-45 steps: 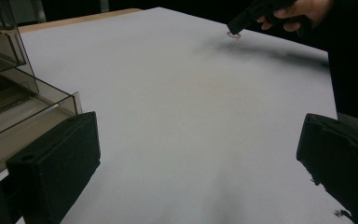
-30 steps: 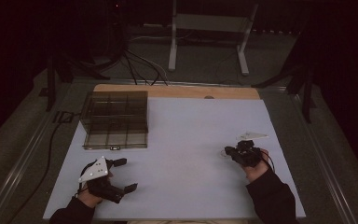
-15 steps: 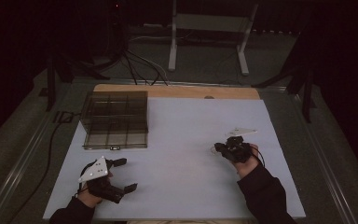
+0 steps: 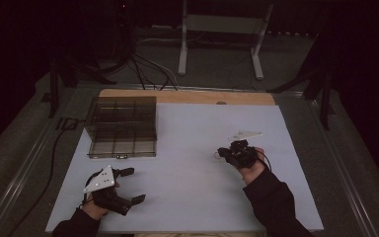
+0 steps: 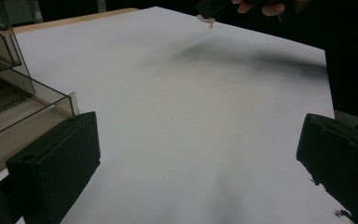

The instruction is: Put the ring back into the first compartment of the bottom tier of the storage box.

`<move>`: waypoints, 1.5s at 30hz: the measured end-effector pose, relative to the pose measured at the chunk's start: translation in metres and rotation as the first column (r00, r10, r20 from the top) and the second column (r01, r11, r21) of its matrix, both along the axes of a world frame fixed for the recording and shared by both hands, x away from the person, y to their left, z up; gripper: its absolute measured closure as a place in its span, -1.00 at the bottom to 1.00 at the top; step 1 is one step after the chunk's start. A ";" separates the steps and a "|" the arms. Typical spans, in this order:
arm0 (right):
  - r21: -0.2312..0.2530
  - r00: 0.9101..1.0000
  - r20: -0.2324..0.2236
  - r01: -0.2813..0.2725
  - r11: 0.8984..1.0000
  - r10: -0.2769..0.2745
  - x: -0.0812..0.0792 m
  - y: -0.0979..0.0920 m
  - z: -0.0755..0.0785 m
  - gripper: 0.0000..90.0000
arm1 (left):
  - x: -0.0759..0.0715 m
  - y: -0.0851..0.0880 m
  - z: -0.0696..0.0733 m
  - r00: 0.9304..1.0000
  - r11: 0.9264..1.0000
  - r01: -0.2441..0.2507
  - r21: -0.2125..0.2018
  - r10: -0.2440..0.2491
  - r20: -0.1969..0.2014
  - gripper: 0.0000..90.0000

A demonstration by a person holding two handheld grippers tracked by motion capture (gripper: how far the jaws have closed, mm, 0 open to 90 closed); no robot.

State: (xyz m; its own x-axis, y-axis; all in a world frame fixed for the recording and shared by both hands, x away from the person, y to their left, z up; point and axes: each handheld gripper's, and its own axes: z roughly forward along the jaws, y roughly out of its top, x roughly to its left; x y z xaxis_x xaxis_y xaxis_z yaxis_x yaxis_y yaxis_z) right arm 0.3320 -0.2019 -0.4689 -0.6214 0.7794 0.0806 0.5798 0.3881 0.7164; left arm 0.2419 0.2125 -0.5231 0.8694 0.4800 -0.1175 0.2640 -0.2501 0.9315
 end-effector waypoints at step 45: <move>0.007 0.988 0.036 -0.151 0.988 0.151 0.023 0.088 0.025 0.93 | 0.000 -0.001 0.000 1.000 1.000 0.010 -0.001 -0.010 -0.002 -0.98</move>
